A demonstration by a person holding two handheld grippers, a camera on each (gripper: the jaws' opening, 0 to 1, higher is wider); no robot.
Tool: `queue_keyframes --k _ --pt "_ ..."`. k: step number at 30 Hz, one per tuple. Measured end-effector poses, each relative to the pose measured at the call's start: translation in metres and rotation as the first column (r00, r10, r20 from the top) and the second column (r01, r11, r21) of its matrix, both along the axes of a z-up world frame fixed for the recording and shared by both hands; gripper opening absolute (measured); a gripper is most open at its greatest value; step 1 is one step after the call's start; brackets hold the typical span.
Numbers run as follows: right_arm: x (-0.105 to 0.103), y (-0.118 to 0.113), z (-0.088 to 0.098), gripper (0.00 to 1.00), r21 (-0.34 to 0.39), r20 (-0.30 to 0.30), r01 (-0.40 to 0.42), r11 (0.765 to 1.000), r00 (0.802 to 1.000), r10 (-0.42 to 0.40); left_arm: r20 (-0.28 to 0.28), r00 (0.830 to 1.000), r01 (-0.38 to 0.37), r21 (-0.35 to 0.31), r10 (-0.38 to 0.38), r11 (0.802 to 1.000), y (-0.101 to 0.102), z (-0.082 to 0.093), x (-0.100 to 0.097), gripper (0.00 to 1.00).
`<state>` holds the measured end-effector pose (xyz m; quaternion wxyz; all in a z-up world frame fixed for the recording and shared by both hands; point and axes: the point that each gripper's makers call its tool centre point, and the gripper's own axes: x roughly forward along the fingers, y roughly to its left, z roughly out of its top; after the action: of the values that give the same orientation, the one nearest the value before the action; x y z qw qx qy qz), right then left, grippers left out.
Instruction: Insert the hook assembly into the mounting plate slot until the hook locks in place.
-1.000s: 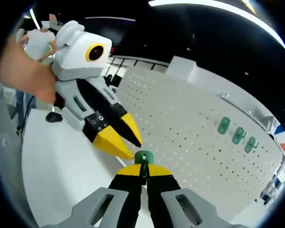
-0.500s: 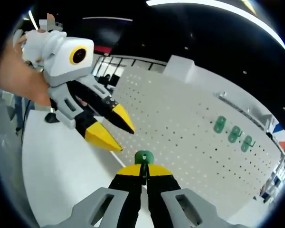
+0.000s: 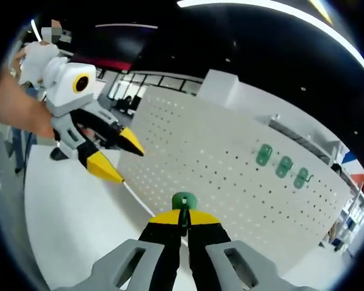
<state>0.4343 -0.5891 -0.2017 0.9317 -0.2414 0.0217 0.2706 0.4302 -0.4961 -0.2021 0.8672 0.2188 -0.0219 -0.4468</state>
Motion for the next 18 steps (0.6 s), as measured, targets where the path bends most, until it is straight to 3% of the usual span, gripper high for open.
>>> queue_keyframes --k 18 --pt "0.008 -0.036 0.015 0.01 0.028 0.022 0.083 0.996 0.996 -0.084 -0.021 0.999 -0.039 -0.085 0.038 0.996 0.019 0.008 -0.001 0.5"
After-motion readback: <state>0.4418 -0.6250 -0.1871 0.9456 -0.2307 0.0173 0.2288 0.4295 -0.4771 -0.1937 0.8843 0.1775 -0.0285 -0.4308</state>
